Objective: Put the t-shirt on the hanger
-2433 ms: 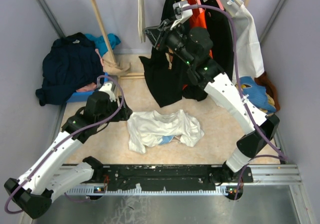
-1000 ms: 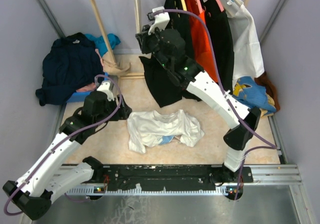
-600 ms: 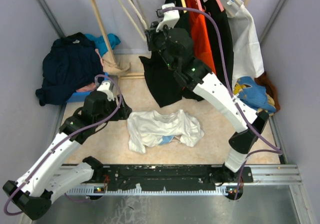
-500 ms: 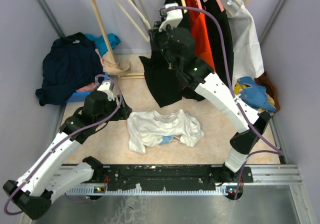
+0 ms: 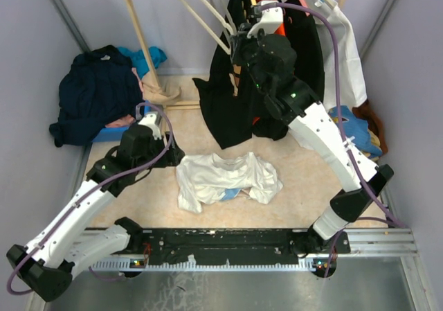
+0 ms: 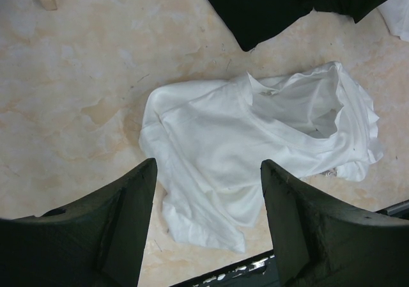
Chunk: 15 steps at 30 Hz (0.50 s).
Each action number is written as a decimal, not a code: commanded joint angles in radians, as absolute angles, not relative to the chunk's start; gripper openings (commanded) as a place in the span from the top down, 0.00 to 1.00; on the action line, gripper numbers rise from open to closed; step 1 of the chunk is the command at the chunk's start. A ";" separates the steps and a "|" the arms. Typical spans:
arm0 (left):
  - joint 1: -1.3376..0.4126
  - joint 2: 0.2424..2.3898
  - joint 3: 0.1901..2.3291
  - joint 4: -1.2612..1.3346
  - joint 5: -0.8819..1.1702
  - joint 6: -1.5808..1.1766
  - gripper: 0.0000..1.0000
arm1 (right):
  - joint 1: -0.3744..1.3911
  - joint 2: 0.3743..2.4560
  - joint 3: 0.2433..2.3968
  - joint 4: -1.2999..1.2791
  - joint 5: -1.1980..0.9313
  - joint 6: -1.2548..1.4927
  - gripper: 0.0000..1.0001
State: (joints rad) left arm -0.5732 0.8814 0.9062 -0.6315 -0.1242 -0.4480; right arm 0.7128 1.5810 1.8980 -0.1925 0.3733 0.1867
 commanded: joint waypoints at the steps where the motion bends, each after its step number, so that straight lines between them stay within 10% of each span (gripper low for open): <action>1: -0.571 0.888 0.938 -0.619 -0.106 -0.445 0.28 | 0.694 1.529 1.896 -0.131 0.382 0.190 0.79; 5: -0.571 0.891 0.936 -0.618 -0.105 -0.445 0.28 | 0.685 1.514 1.872 -0.121 0.373 0.190 0.60; 15: -0.571 0.889 0.927 -0.617 -0.105 -0.446 0.28 | 0.669 1.484 1.837 -0.088 0.340 0.192 0.55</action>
